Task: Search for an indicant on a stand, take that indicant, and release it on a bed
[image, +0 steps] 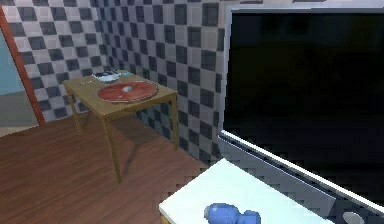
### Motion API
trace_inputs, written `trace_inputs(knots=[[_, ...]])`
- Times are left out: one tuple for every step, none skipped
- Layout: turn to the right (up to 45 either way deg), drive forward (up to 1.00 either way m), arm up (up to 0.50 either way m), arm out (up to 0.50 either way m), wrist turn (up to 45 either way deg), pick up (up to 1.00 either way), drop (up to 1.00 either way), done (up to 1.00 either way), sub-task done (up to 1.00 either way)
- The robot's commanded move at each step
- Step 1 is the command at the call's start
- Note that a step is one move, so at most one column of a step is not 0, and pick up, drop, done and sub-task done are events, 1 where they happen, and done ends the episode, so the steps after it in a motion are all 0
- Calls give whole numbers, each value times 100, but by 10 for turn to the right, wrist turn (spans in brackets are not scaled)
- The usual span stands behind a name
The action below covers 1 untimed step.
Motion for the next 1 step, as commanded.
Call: trace_inputs(knots=[[0, 0, 50, 0, 0, 0, 0, 0, 0]])
